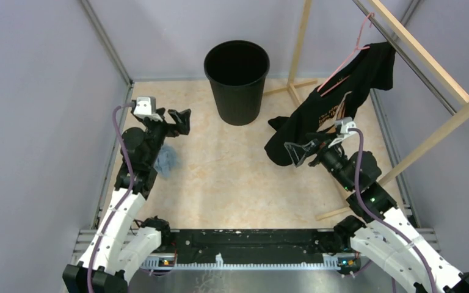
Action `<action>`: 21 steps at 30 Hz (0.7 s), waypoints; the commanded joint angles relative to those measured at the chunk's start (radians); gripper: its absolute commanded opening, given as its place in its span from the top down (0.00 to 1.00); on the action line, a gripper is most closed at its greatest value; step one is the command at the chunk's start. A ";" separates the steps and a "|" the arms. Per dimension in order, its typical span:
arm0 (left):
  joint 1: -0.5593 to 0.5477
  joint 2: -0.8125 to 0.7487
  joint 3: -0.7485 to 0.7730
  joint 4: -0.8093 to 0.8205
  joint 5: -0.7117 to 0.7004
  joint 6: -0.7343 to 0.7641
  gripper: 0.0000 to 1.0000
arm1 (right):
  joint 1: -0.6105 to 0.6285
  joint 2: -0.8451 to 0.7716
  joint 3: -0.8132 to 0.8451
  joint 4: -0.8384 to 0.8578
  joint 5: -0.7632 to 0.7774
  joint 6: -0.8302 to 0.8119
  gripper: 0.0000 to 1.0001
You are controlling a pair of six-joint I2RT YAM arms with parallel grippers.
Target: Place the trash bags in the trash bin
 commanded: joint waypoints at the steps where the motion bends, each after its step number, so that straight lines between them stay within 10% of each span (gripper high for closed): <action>1: -0.019 0.046 0.043 -0.027 -0.234 -0.001 0.01 | -0.005 -0.029 -0.013 -0.010 0.076 -0.012 0.01; 8: -0.018 0.330 0.195 -0.346 -0.753 -0.204 0.01 | -0.006 0.033 -0.003 -0.058 0.141 0.045 0.01; 21: 0.087 0.684 0.348 -0.689 -0.666 -0.548 0.02 | -0.006 -0.028 -0.081 0.065 0.108 0.105 0.01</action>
